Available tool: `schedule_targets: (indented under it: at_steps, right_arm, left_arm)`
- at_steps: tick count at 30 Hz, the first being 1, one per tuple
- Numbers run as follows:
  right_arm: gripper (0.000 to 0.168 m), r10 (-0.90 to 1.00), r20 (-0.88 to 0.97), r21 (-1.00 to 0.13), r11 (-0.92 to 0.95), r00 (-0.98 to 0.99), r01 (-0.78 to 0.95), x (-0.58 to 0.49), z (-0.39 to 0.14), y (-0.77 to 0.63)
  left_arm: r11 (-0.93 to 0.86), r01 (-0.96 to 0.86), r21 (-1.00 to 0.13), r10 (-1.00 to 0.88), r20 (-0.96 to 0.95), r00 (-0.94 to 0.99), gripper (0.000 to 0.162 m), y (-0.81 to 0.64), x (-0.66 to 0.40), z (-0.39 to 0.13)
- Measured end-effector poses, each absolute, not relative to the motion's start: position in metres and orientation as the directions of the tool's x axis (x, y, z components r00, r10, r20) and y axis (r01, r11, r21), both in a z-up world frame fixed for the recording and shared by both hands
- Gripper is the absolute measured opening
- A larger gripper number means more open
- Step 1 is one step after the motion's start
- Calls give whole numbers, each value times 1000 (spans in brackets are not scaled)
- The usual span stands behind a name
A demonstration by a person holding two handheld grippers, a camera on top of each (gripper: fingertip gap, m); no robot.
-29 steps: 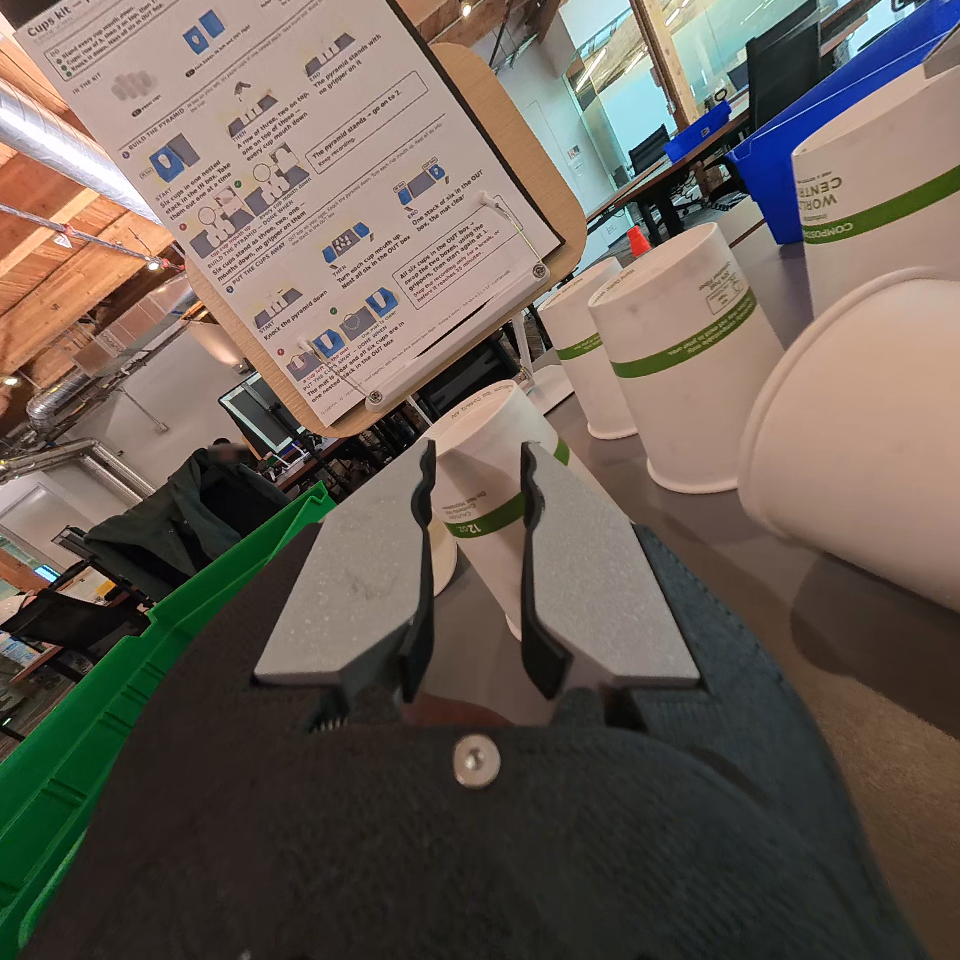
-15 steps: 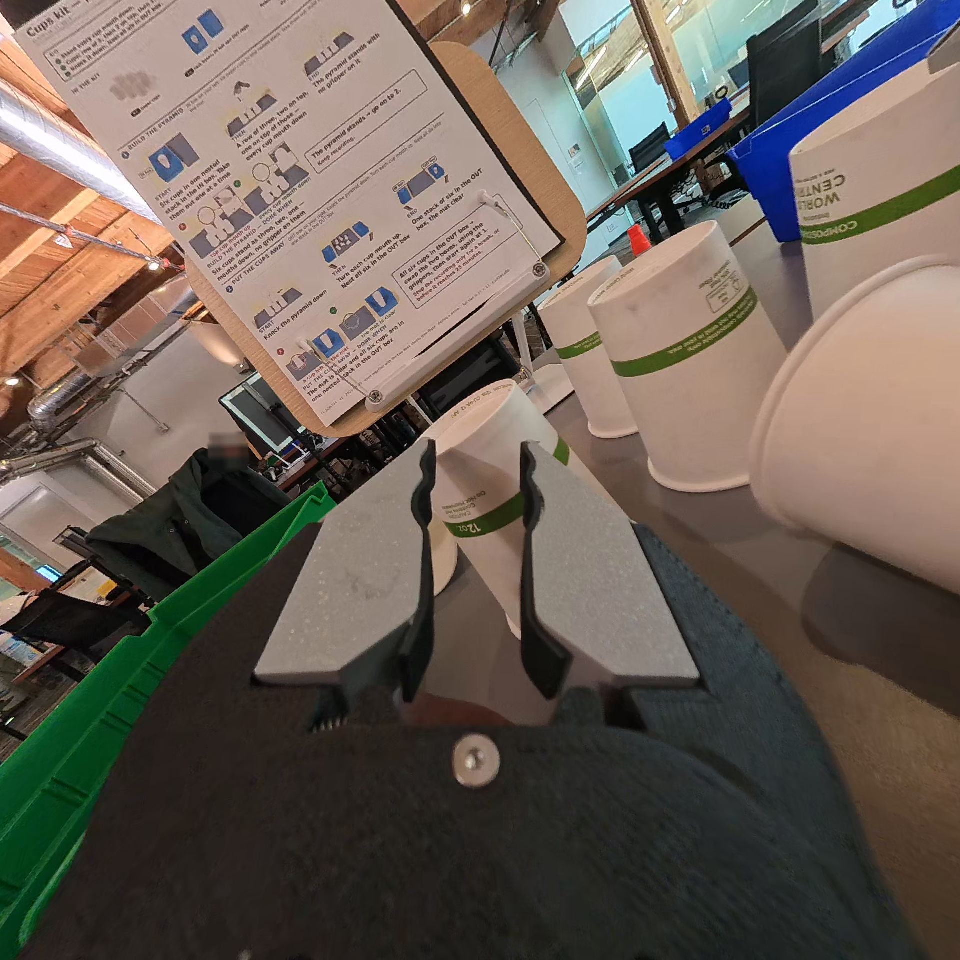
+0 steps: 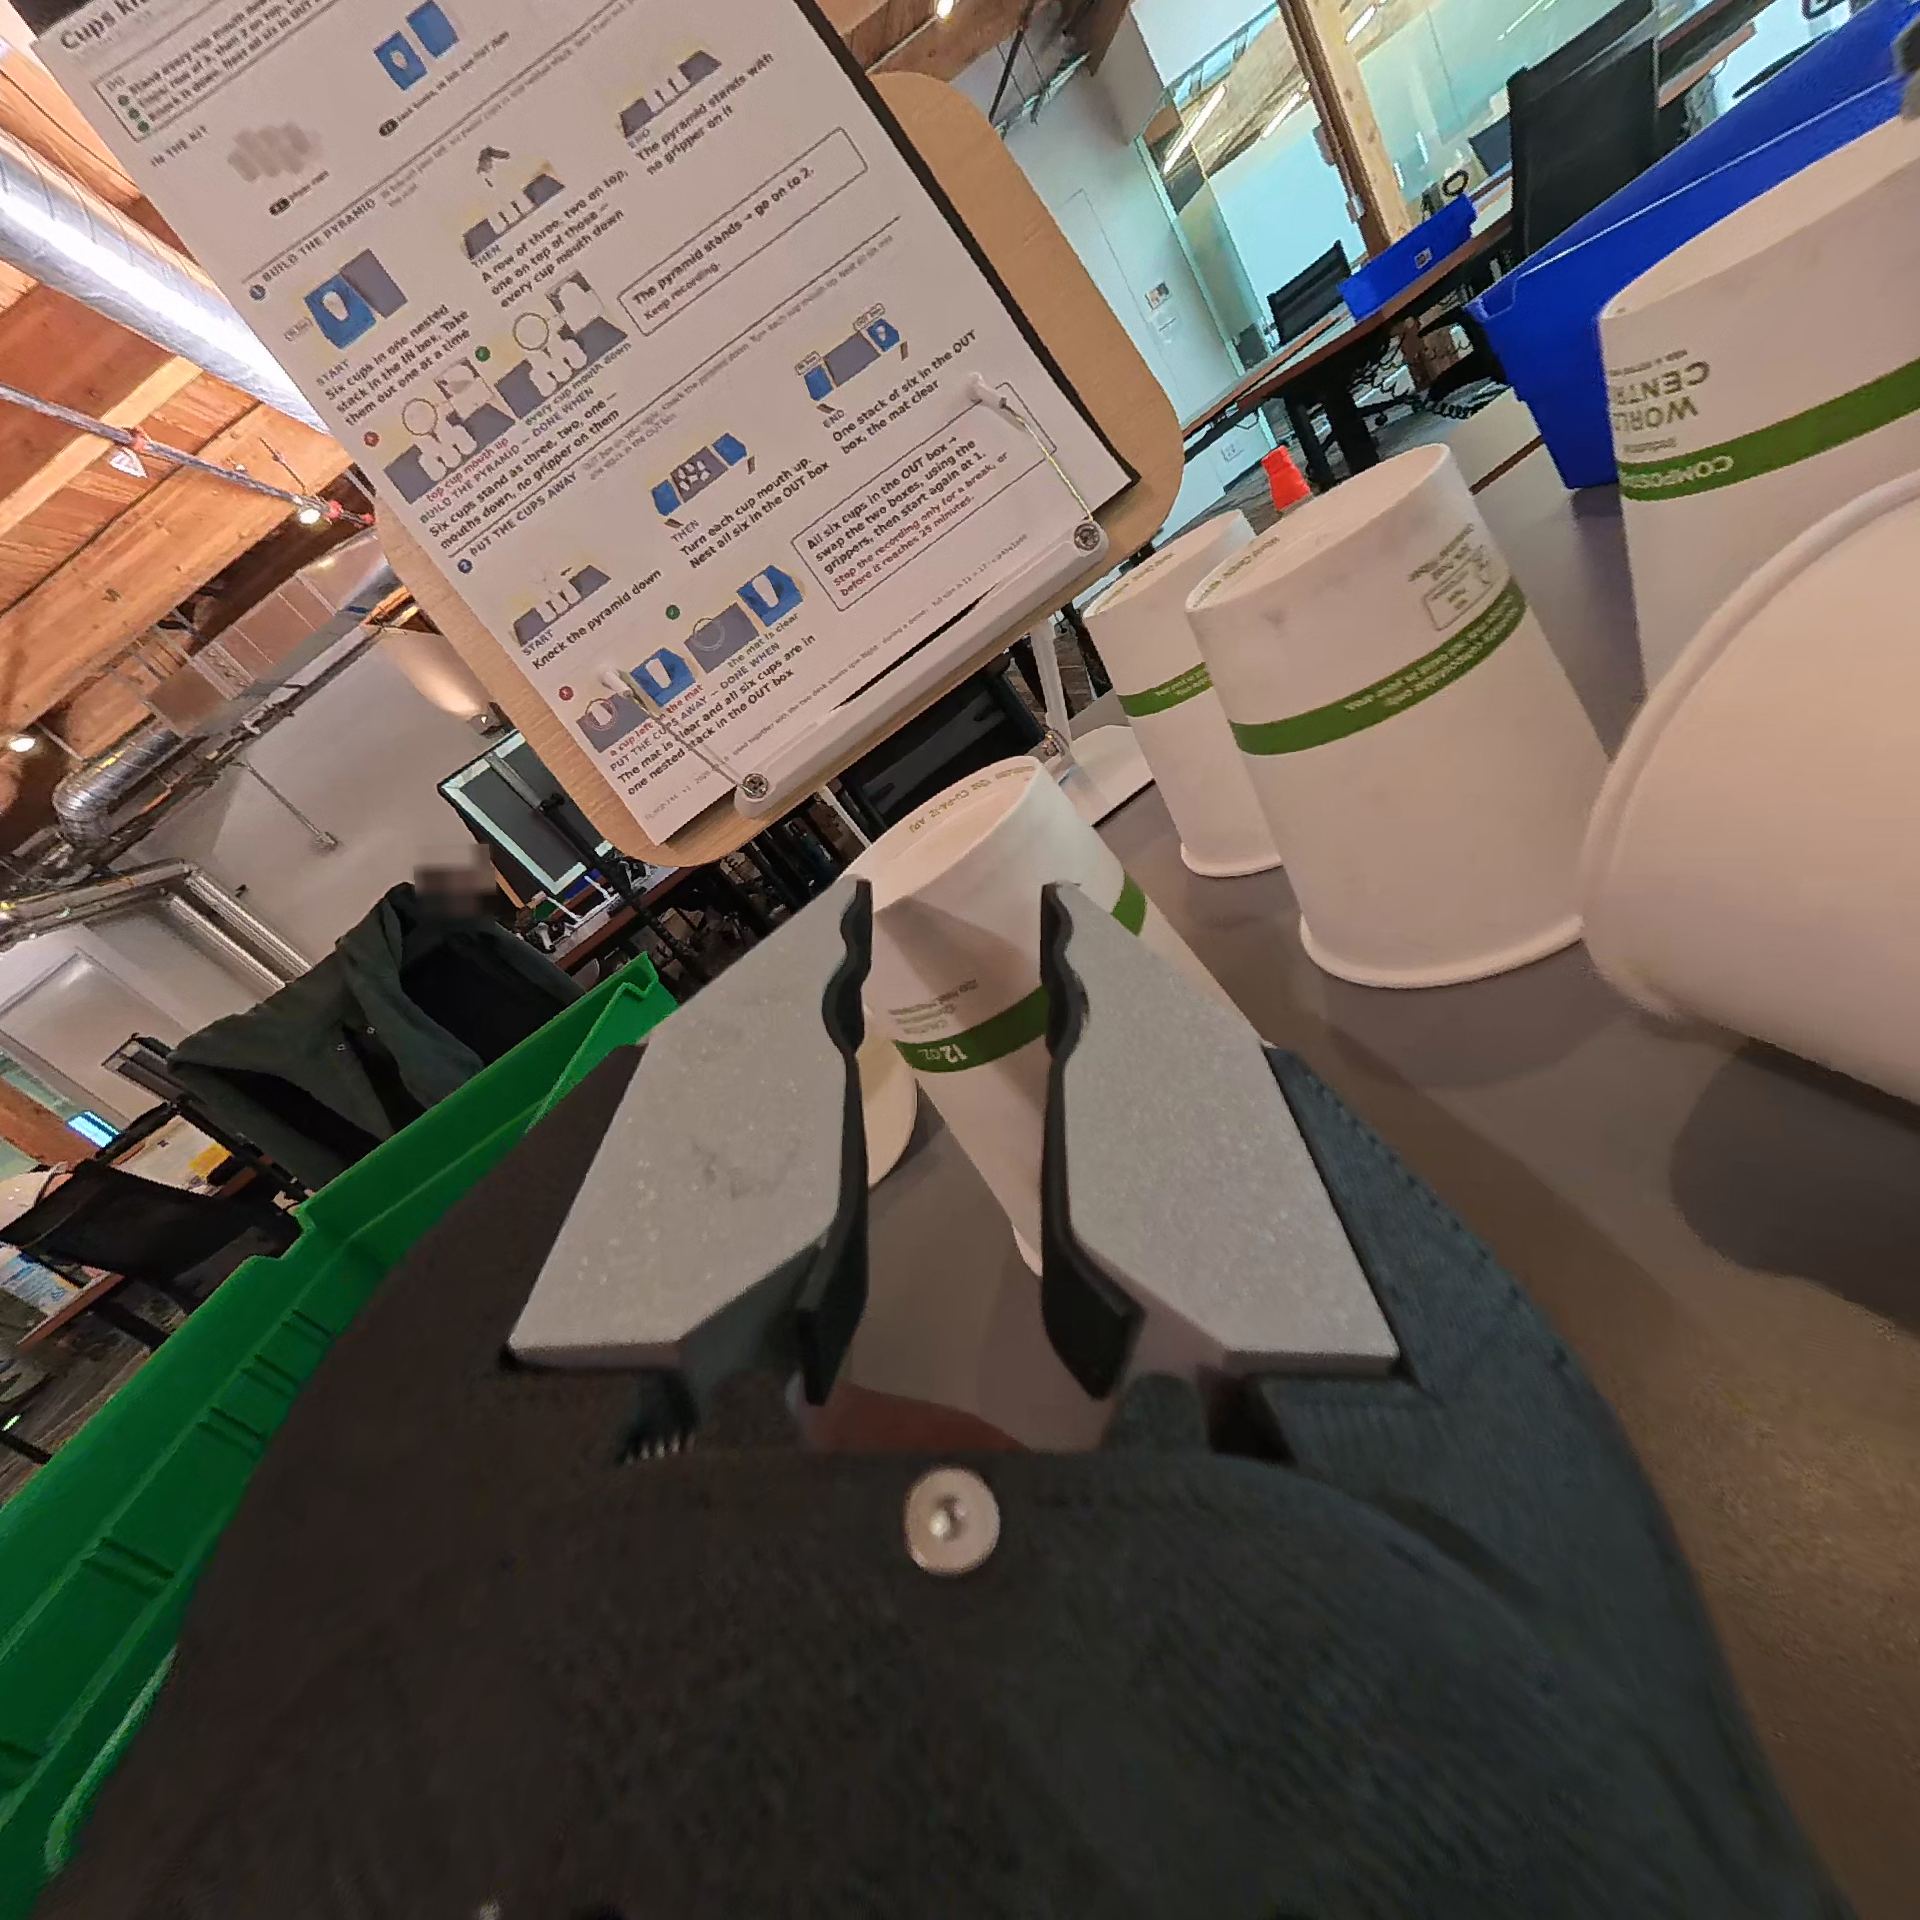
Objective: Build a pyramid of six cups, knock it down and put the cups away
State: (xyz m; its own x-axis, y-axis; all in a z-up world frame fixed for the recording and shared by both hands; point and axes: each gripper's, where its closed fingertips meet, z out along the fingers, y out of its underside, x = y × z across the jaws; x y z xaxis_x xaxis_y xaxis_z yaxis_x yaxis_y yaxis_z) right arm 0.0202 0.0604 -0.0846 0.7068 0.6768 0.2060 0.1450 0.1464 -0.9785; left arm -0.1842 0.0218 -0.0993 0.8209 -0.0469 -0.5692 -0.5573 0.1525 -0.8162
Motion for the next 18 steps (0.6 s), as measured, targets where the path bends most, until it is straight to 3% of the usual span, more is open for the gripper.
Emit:
schedule_targets:
  at_steps: [1, 18]
  right_arm:
    - [17, 676, 207, -978, 154, 707, 139, 21, -83, 60]
    - [26, 727, 238, -971, 194, 644, 139, 11, -81, 44]
  left_arm:
    - [149, -554, -819, -47, -565, 824, 30, 22, -185, -100]
    - [112, -478, -871, -31, -484, 874, 27, 20, -196, -97]
